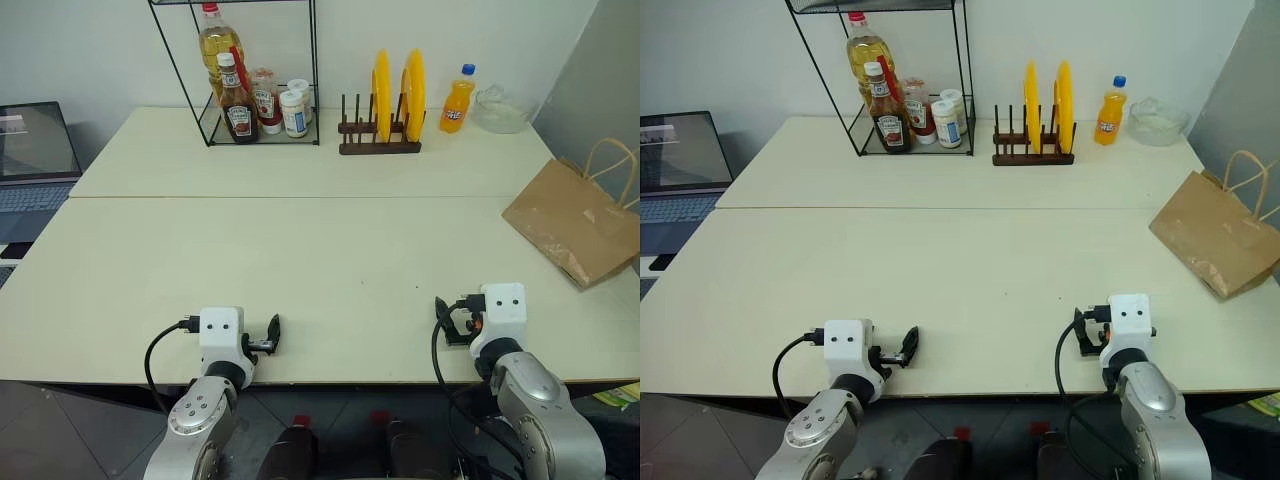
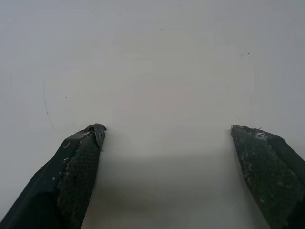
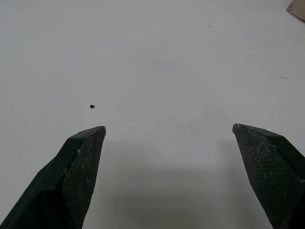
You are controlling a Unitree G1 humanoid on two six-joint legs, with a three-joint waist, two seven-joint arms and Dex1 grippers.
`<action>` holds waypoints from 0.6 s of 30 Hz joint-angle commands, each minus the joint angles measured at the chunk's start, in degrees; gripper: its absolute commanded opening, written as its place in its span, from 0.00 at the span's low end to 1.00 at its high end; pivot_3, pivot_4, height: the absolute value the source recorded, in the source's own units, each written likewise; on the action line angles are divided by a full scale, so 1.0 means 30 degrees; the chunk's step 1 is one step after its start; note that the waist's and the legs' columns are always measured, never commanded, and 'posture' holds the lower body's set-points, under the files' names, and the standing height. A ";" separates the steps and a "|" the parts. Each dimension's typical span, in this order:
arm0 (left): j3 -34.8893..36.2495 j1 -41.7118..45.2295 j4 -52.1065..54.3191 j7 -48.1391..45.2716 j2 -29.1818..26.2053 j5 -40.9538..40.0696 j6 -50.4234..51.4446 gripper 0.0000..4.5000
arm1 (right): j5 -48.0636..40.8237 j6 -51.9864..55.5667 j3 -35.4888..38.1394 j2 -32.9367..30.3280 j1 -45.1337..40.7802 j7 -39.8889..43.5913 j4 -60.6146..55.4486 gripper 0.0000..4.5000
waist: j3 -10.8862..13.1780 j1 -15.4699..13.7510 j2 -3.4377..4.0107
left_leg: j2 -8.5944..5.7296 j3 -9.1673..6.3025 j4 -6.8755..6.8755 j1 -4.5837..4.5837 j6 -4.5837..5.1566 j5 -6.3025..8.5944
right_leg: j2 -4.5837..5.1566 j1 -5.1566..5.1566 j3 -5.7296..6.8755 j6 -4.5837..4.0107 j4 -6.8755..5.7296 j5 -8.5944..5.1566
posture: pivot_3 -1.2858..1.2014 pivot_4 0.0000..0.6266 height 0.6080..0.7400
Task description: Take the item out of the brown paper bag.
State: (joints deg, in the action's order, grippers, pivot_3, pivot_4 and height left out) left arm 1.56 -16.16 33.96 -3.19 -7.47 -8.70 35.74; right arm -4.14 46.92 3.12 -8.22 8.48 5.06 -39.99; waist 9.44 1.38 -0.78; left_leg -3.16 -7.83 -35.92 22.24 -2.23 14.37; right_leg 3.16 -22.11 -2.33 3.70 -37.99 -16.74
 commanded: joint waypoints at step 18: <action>0.3558 0.3690 -0.4490 -0.6055 -0.4827 -0.3010 -0.1329 1.00 | -0.0012 -0.0495 0.1117 -0.0999 -0.0085 0.0324 -0.0867 1.00 | 0.0004 0.0018 0.0010 | 0.0026 -0.0029 0.0002 -0.0008 -0.0003 -0.0002 | -0.0014 -0.0012 0.0035 -0.0015 -0.0023 -0.0001 | 0.52 0.24 1.00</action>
State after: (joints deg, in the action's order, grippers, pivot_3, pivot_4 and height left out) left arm 10.57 -6.96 20.82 -17.17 -20.10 -15.22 32.01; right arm -4.03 46.72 5.00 -10.15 9.40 5.36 -40.12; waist 9.45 1.44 -0.75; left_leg -3.12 -7.89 -35.93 22.23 -2.24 14.36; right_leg 3.07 -22.14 -2.22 3.66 -38.07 -16.74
